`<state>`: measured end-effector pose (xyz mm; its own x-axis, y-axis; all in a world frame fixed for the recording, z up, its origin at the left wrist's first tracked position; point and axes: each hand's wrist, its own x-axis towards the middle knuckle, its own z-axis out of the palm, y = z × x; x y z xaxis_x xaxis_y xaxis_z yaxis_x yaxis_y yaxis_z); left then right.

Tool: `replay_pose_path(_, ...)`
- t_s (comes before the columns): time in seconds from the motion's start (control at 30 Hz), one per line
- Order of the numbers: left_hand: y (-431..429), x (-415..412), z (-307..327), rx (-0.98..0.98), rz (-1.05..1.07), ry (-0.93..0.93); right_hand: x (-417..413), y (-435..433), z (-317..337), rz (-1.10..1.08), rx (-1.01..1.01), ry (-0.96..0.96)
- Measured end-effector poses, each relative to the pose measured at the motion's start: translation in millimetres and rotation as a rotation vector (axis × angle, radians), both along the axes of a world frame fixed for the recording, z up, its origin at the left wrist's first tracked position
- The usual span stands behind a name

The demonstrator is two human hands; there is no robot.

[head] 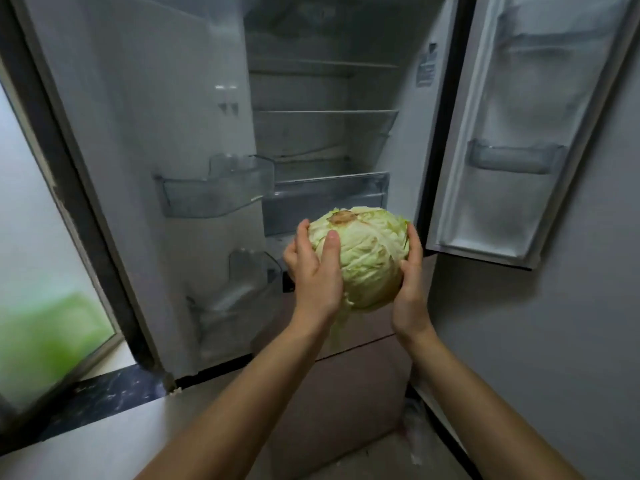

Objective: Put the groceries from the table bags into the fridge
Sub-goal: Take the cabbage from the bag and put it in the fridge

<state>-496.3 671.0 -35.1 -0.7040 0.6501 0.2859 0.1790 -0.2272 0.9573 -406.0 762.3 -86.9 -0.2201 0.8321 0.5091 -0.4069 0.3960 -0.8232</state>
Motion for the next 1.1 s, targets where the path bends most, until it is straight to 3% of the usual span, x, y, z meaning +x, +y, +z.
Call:
replay_pose_path(0.27, 145, -41, 29, 0.053, -0.04, 0.017, -40, 138, 43, -0.062, 0.07, 0.019)
replay_pose_path(0.57, 299, -106, 49, 0.154, 0.132, 0.013, -124, 317, 68, 0.148, 0.106, 0.009)
replay_pose_path(0.83, 399, -185, 72, 0.061, 0.331, 0.028, -224, 440, 105, 0.306, 0.098, -0.113)
replay_pose_path(1.1, 452, -271, 66, -0.057, 0.353, 0.044, -305, 497, 120, 0.303, -0.052, -0.299)
